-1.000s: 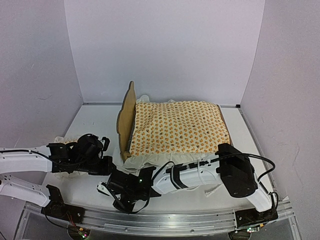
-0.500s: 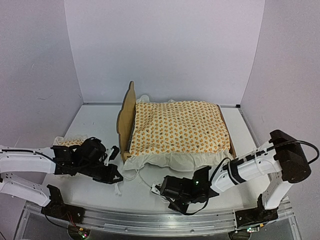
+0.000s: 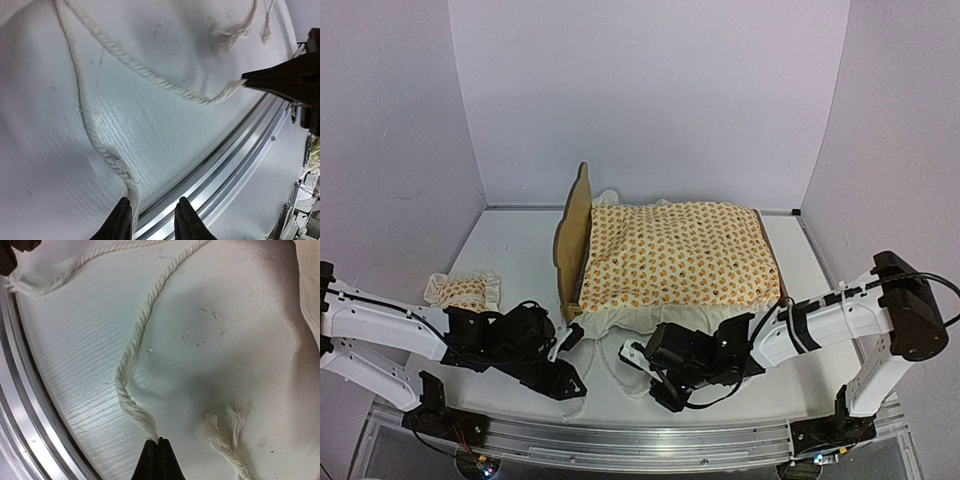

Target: Set up the pet bed

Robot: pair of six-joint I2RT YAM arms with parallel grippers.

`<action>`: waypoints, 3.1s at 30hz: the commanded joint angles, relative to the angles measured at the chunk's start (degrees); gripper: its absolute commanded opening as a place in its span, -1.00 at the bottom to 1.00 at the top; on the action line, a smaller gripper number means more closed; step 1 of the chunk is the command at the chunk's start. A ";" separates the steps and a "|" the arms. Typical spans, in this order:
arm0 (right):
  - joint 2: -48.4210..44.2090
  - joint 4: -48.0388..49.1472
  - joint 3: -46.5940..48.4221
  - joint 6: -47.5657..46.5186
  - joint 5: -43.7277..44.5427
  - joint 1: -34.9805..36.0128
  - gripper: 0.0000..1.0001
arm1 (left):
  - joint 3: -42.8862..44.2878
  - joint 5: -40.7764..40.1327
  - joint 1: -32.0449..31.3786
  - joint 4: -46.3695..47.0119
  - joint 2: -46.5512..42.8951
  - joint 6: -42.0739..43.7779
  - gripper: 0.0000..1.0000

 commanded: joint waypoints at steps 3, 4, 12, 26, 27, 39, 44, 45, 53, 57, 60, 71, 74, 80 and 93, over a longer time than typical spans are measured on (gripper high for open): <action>-2.04 4.78 2.86 1.67 -3.22 -0.67 -1.00 | 0.66 -5.18 2.30 6.45 -0.80 -0.72 -0.19; -2.02 4.98 2.83 1.82 -3.24 -0.67 -1.00 | 0.66 -6.55 2.73 6.94 -0.32 -1.31 -0.16; -3.26 6.56 2.62 2.12 -4.51 -0.79 -1.00 | -10.28 -15.92 8.20 33.44 -1.31 -1.68 -0.61; -4.71 8.80 4.57 1.36 -6.06 -0.78 -1.00 | -18.43 -35.78 3.31 60.39 11.41 7.89 -0.87; -4.82 8.83 4.76 1.29 -5.96 -0.76 -1.00 | -18.98 -36.70 2.94 61.86 12.38 7.28 -0.87; -6.22 9.06 3.92 1.92 -6.31 -0.76 -1.00 | -11.81 -35.13 5.99 73.86 20.47 15.36 -0.63; -7.84 9.10 2.87 1.74 -5.33 -0.76 -1.00 | -11.16 -34.79 6.60 72.74 17.03 13.66 -0.56; -7.83 9.10 2.93 1.62 -5.40 -0.76 -1.00 | -11.15 -34.74 6.84 71.85 17.06 12.58 -0.56; -7.26 9.24 3.26 1.15 -5.51 -0.74 -1.00 | -11.75 -32.50 6.97 70.18 20.03 7.73 -0.55; -7.47 9.27 3.13 0.97 -5.50 -0.82 -1.00 | -11.30 -29.25 7.26 70.19 21.66 6.69 -0.52; -7.32 9.27 3.43 0.88 -5.63 -0.74 -1.00 | -11.99 -27.75 7.93 70.23 22.39 3.01 -0.61; -8.36 9.26 3.39 0.38 -5.59 -0.77 -1.00 | -15.88 -28.49 7.99 66.92 20.80 -1.99 -0.74; -8.00 9.27 3.67 0.27 -5.83 -0.82 -1.00 | -16.00 -29.13 8.03 66.54 21.25 -2.51 -0.77; -8.09 9.62 3.86 0.31 -6.05 -0.75 -1.00 | -11.16 -26.36 7.94 69.14 26.61 4.68 -0.66; -9.49 9.18 3.84 -0.17 -5.44 -0.75 -1.00 | -12.63 -34.28 4.90 87.41 33.26 8.86 -0.56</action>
